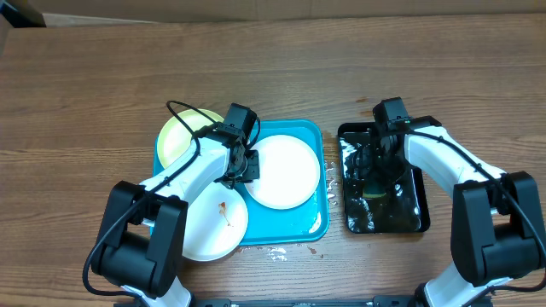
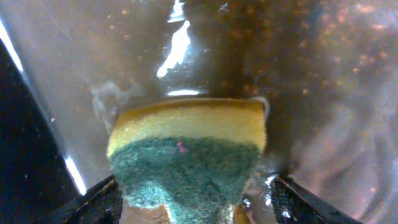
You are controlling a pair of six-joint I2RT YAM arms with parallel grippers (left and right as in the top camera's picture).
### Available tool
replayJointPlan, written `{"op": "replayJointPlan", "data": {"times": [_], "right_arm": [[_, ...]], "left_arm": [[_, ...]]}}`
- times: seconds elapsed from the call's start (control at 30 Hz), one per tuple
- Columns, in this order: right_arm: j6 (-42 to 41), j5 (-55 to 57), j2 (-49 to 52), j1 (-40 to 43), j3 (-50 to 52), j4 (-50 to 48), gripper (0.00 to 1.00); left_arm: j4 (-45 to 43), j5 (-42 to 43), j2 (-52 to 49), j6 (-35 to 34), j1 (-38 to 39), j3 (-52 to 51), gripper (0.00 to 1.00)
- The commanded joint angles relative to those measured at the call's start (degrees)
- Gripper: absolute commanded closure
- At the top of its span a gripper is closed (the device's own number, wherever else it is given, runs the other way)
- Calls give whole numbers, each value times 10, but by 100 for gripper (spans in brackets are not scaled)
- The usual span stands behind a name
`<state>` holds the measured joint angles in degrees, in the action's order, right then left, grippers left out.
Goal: Clean dirty plates on tray and stack at the side
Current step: 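Return the sponge to the black tray with the right gripper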
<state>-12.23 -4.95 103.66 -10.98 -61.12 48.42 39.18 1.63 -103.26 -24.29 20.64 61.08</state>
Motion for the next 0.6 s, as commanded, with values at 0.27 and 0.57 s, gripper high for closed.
{"op": "replayJointPlan", "data": {"times": [0.27,0.57], "right_arm": [[2,3,7,11,-7,17,18],[2,-16,7,11,-16,100,5]], "left_arm": [[1,-6,-10,-1,4,-6,75],[-1,-6,-10,-2,4,-6,73]]}}
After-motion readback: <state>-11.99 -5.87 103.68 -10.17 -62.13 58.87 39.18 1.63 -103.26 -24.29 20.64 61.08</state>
